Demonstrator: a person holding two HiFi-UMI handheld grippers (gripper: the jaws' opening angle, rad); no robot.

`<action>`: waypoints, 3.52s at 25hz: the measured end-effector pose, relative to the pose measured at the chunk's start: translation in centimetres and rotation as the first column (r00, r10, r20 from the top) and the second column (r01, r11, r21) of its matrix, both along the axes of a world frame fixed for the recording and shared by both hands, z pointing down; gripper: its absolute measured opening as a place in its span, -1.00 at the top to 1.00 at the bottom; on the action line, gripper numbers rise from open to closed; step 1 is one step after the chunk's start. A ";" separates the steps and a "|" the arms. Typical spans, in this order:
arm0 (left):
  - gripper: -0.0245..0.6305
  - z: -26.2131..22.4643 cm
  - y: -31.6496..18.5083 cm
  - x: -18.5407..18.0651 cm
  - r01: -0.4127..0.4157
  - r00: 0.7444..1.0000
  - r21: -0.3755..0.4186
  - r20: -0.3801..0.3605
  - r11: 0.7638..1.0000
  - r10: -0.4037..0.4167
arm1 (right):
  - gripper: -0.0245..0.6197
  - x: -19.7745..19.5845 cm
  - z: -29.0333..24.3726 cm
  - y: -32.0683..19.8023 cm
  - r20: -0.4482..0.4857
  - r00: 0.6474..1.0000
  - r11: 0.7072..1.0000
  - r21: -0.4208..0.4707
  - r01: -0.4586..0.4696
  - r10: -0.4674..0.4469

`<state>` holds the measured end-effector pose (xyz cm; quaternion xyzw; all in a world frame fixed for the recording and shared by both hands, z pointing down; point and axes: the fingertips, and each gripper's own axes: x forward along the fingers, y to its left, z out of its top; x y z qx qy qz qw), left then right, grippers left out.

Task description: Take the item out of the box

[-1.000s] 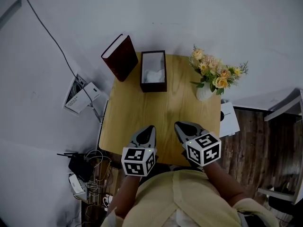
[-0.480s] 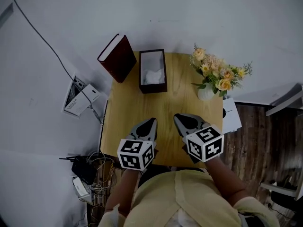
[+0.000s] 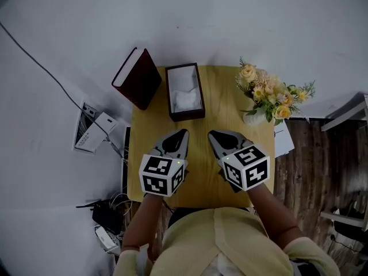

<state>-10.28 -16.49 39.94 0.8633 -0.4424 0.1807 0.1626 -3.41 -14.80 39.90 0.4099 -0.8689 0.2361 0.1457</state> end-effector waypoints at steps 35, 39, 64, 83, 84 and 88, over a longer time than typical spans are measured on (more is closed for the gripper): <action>0.85 3.4 -13.1 1.0 -0.561 0.684 -0.134 0.481 0.817 0.548 | 0.83 -2.0 1.8 -8.5 -0.102 0.995 1.000 -0.005 -0.022 0.022; 0.85 4.1 -13.5 1.9 -0.638 0.590 -0.184 0.507 0.748 0.628 | 0.83 -1.7 2.2 -8.3 -0.107 0.994 1.000 -0.014 -0.012 0.011; 0.42 8.7 -10.9 1.9 -0.733 -0.021 -0.590 0.515 0.337 0.857 | 0.83 -0.6 4.9 -7.9 -0.103 0.994 0.997 -0.068 -0.029 0.022; 0.24 12.2 -9.9 1.0 -0.612 -0.235 -0.764 0.424 0.206 0.875 | 0.83 0.1 5.7 -7.9 -0.074 0.996 0.995 -0.084 -0.054 0.048; 0.24 12.4 -10.0 1.0 -0.606 -0.235 -0.767 0.425 0.210 0.874 | 0.83 0.1 5.7 -7.8 -0.074 0.996 0.995 -0.086 -0.054 0.047; 0.22 13.1 -10.1 1.2 -0.597 -0.217 -0.772 0.416 0.217 0.883 | 0.83 -0.2 5.5 -8.0 -0.059 0.997 0.995 -0.083 -0.054 0.049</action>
